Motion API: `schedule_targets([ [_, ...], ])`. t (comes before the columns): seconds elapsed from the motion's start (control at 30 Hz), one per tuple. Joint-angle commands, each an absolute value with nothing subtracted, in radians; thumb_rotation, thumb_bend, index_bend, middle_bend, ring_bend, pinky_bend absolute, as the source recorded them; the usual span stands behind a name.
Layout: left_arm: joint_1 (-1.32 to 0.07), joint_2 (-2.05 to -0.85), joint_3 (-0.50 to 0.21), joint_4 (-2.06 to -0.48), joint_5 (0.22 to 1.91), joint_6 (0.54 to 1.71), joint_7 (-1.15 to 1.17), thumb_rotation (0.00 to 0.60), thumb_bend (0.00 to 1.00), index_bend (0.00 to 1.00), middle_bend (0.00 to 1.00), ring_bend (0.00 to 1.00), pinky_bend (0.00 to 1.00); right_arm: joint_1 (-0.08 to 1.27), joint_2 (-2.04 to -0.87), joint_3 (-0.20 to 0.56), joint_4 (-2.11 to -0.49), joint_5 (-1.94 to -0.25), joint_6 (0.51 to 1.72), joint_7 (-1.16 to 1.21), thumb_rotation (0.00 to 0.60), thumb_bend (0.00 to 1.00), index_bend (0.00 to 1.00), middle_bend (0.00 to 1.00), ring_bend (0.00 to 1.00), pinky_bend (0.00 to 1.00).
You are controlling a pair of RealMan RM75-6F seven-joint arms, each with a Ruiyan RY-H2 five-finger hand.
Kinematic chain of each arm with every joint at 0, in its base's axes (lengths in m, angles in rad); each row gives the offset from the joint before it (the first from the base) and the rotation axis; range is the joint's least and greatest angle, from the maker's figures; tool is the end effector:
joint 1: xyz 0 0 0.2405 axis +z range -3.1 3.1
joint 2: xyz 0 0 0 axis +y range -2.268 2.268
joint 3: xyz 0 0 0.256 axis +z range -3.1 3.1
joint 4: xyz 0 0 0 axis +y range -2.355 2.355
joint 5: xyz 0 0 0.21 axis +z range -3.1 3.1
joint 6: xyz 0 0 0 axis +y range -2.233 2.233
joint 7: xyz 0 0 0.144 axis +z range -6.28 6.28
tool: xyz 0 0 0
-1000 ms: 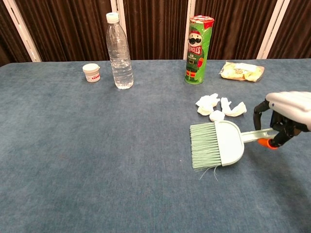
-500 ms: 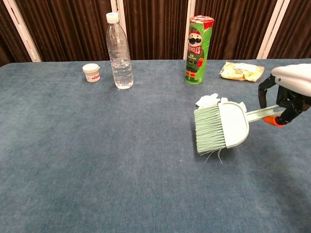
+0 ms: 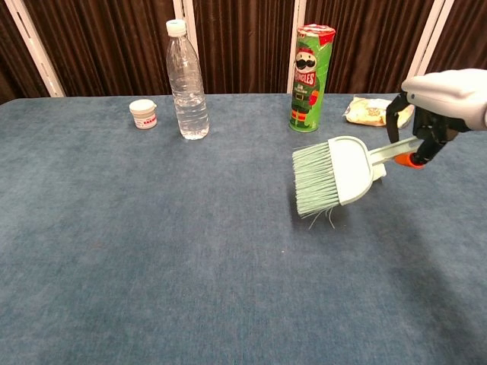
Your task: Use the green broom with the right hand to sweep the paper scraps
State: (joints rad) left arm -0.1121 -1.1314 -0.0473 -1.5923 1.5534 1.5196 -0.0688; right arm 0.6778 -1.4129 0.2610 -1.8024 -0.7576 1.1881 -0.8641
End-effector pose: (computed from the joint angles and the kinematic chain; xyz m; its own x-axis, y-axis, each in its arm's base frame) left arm -0.3000 0.1886 0.1581 0.3394 -0.0354 0.9400 0.9358 -0.0886 -0.3412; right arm -0.1524 -0.3289 0.0433 0.5825 -0.2024 0.7872 -0.8128 -0.1334 0.5671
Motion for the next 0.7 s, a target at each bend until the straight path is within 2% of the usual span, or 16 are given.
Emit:
schedule_targets([
  [0.03, -0.113, -1.128, -0.047, -1.595, 1.55, 1.515, -0.075, 0.6, 0.0, 0.0, 0.0, 0.0, 0.03, 0.747, -1.453, 0.294, -1.71, -0.671, 1.157, -0.922, 0.6, 0.64, 0.76, 1.0, 1.0, 0.96],
  [0.37, -0.121, -1.118, -0.047, -1.597, 1.535, 1.49, -0.107, 0.6, 0.0, 0.0, 0.0, 0.0, 0.03, 0.846, -1.527, 0.288, -1.517, -0.58, 1.108, -0.994, 0.6, 0.65, 0.77, 1.0, 1.0, 0.96],
  [0.7, -0.12, -1.113, -0.045, -1.599, 1.541, 1.493, -0.115, 0.6, 0.0, 0.0, 0.0, 0.0, 0.03, 0.859, -1.506, 0.228, -1.472, -0.52, 1.144, -1.085, 0.6, 0.65, 0.77, 1.0, 1.0, 0.96],
])
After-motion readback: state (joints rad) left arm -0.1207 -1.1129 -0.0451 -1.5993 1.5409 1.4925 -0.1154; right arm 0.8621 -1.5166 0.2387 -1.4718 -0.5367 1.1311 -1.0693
